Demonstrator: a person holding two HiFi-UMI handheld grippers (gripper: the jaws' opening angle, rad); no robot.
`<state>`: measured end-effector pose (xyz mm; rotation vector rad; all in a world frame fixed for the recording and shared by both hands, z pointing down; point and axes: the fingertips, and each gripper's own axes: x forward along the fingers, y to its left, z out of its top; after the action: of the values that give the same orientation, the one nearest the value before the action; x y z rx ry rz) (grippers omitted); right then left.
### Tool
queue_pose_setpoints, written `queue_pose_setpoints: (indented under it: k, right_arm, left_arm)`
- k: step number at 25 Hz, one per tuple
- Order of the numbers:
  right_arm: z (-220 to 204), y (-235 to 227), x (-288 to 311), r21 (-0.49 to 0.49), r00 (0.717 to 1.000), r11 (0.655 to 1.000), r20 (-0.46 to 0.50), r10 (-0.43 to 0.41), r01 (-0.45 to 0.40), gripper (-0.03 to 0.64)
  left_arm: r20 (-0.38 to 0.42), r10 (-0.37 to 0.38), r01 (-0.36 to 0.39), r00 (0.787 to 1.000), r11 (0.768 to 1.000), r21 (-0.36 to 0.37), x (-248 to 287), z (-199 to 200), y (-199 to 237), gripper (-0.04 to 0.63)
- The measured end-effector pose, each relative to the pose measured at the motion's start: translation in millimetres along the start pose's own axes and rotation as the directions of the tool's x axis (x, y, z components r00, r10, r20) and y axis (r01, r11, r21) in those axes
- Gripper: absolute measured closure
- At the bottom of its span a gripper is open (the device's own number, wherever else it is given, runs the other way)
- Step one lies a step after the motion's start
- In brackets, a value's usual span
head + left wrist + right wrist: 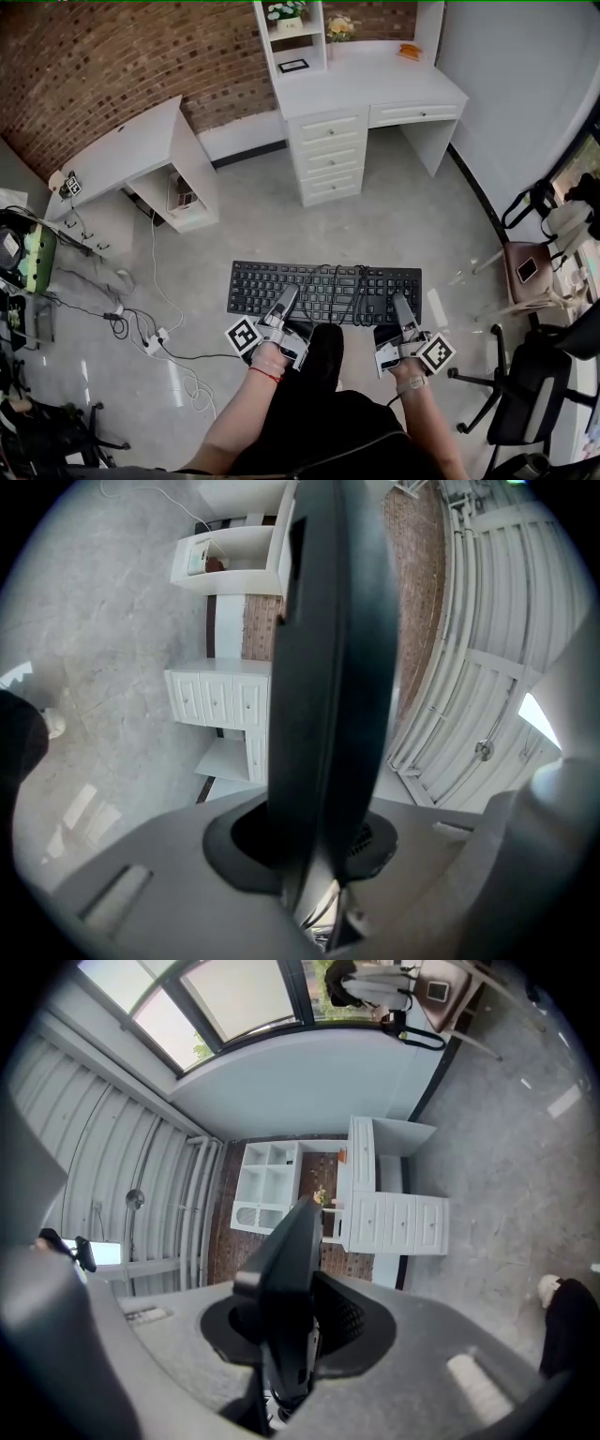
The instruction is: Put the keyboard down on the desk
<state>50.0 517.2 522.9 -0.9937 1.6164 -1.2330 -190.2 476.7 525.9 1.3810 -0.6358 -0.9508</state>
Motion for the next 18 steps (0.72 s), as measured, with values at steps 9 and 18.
queue_pose_setpoints:
  k: [9, 18]
  right_arm:
    - [35.4, -21.4, 73.9, -0.002, 0.999, 0.999, 0.008, -0.032, 0.032, 0.538]
    - [70.5, -31.3, 148.7, -0.006, 0.999, 0.999, 0.031, -0.043, 0.043, 0.540]
  left_arm:
    - [-0.036, 0.024, -0.025, 0.999, 1.000, -0.008, 82.9, 36.2, 12.4, 0.519]
    - [-0.070, 0.029, -0.030, 0.997, 0.999, -0.010, 168.2, 71.9, 9.9, 0.519]
